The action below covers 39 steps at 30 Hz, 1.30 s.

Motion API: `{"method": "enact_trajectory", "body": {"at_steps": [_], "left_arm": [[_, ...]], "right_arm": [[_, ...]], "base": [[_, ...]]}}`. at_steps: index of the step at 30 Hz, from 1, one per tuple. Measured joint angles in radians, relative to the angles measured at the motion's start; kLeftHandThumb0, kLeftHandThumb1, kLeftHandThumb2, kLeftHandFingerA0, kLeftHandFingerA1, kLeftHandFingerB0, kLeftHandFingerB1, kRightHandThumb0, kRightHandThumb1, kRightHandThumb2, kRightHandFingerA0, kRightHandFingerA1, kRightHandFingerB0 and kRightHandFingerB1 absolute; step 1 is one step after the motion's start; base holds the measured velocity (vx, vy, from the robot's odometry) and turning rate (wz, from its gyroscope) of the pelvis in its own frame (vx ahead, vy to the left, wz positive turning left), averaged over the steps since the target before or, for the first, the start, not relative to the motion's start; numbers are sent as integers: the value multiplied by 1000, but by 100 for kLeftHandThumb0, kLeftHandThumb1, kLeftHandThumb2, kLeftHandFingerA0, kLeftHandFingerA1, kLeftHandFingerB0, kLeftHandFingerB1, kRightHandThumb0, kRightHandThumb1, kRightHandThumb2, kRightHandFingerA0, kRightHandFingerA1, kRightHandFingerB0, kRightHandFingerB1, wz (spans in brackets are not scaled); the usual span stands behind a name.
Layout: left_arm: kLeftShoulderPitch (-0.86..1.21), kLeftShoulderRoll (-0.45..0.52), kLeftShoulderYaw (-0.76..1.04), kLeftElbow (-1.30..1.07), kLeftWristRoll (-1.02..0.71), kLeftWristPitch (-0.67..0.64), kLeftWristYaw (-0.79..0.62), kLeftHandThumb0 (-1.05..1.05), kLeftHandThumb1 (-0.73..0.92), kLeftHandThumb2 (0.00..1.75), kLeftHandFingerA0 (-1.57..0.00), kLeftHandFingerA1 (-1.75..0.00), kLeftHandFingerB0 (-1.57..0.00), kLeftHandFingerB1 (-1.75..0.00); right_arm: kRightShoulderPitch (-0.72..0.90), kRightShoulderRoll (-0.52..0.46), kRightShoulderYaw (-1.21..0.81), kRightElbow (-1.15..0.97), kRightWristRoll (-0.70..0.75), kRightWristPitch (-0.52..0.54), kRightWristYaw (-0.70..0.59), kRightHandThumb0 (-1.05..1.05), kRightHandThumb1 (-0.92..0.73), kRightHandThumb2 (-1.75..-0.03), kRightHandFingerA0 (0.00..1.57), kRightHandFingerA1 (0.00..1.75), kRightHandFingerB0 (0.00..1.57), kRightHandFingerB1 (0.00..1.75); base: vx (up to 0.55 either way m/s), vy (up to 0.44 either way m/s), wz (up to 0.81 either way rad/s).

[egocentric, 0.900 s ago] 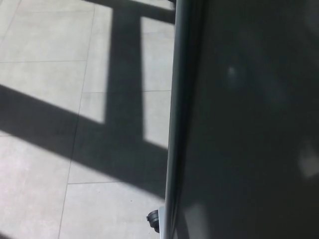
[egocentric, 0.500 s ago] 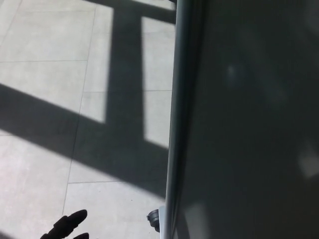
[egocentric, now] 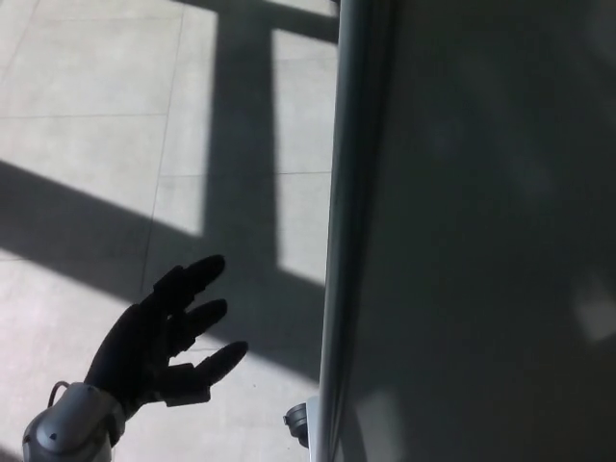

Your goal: A white board is being place on the right hand side and parallel to the robot and the robot uses its left hand to grab on the leftside of the whiteboard and drag the whiteboard from the right hand side to the left hand side

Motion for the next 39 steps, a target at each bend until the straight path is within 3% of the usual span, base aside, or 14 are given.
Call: {"method": "enact_trajectory", "body": {"at_steps": [3,4,5,9,10,17,27,28,29,32,33,36,38,39], "left_arm": [[-57,-3,-31,-25,0,50,-11,-46,43,68,-3,-31,-2,-17],[-72,-3,-40,-28,0,63,-14,-46,48,56,-2,-28,0,-20],[-92,-3,-53,-30,1,79,-16,-51,33,71,0,-27,0,-15],[-175,-3,-103,-29,5,140,-32,-61,36,69,0,-9,0,0],[-190,-3,-110,-29,5,152,-34,-59,36,69,0,-9,0,0],[-305,-22,-150,18,2,233,-65,-62,38,71,0,-6,0,0],[-367,-58,-158,73,8,239,-64,-68,41,77,0,-8,0,0],[-380,-63,-159,87,10,238,-61,-68,43,56,0,-21,0,-5],[-392,-68,-159,98,12,237,-59,-67,32,69,0,-15,0,-6],[-431,-91,-160,141,17,234,-46,-72,42,54,0,-23,0,-12],[-446,-103,-161,164,19,231,-40,-58,33,78,0,-21,0,-16],[-468,-142,-160,214,24,223,-17,-57,33,79,0,-29,0,-18],[-477,-164,-162,237,29,215,0,-70,42,54,-19,-33,-3,-24],[-484,-175,-164,248,35,209,15,-35,9,78,-1,-48,0,-50]], "right_arm": [[0,-1,19,4,-12,-7,-31,-48,-82,-67,91,91,19,79],[0,-1,23,5,-15,-9,-39,-47,-82,-66,108,98,20,78],[0,-2,28,7,-18,-11,-49,-44,-80,-67,94,98,21,77],[2,-5,44,12,-31,-20,-78,-43,-78,-69,76,100,26,86],[2,-5,46,12,-33,-20,-81,-44,-77,-67,96,105,25,87],[3,-5,45,20,-35,-32,-94,-39,-73,-70,72,109,25,96],[6,-4,42,29,-35,-53,-99,-42,-75,-69,81,104,28,92],[6,-4,42,30,-36,-53,-100,-42,-76,-69,76,104,27,92],[6,-4,42,30,-36,-54,-101,-43,-77,-68,97,107,26,93],[6,-4,48,30,-38,-55,-106,-42,-76,-68,89,104,29,94],[8,-4,48,30,-38,-57,-107,-43,-76,-69,90,104,29,93],[13,-4,51,30,-39,-62,-109,-45,-77,-68,97,101,28,94],[15,-4,55,30,-41,-63,-112,-45,-76,-70,86,98,30,94],[15,-4,57,30,-42,-64,-113,-44,-76,-70,83,98,31,94]], "base": [[0,0,0],[0,0,0],[0,0,0],[0,0,0],[0,0,0],[0,0,0],[0,0,0],[0,0,0],[0,0,0],[0,0,0],[0,0,0],[0,0,0],[0,0,0],[0,0,0]]}}
